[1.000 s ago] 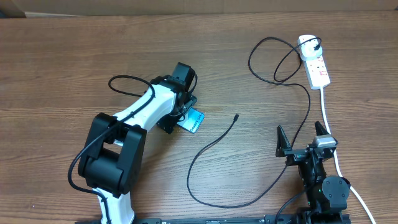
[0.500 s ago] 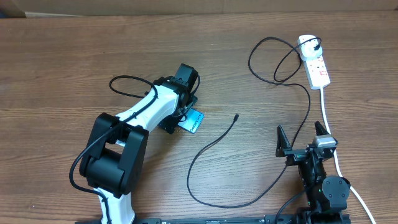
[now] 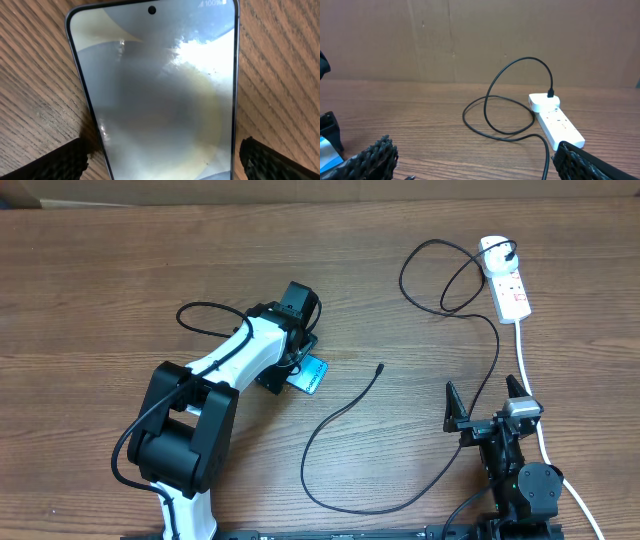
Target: Plug charger to phone and switch on socket
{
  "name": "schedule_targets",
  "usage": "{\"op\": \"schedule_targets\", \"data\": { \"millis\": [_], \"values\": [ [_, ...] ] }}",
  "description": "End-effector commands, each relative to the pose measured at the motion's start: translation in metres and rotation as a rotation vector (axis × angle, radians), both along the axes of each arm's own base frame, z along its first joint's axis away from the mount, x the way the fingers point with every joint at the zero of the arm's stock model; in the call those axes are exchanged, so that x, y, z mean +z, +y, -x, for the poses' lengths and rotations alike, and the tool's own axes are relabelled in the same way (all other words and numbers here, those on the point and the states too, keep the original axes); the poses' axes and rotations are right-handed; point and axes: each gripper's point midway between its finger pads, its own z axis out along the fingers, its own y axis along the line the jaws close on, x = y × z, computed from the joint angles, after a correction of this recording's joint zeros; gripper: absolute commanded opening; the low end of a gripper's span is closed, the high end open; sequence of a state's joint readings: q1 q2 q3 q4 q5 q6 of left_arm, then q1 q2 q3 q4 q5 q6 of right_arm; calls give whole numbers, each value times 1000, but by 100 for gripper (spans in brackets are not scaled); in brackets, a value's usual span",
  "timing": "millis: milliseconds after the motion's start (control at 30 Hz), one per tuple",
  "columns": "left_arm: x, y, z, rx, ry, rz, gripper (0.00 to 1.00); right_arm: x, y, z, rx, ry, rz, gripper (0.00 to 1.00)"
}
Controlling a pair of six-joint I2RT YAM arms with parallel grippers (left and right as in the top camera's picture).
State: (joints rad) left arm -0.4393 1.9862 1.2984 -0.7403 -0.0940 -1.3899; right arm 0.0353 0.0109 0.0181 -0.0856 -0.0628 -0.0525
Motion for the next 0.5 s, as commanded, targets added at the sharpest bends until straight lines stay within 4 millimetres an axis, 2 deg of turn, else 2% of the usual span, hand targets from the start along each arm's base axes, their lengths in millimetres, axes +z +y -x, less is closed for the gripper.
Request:
{"op": "schedule_targets", "data": {
  "millis": [0, 200, 267, 333, 467],
  "values": [
    [-17, -7, 11, 13, 54, 13, 95, -2, 0, 0, -3, -2, 2, 100],
    [-18, -4, 16, 86, 70, 13, 91, -2, 0, 0, -3, -2, 2, 100],
    [-18, -3, 19, 131, 81, 13, 93, -2, 0, 0, -3, -2, 2, 100],
    [-18, -3, 19, 144, 81, 14, 100, -2, 0, 0, -3, -2, 2, 100],
    [-18, -4, 19, 143, 83, 20, 100, -2, 0, 0, -3, -2, 2, 100]
  ]
}}
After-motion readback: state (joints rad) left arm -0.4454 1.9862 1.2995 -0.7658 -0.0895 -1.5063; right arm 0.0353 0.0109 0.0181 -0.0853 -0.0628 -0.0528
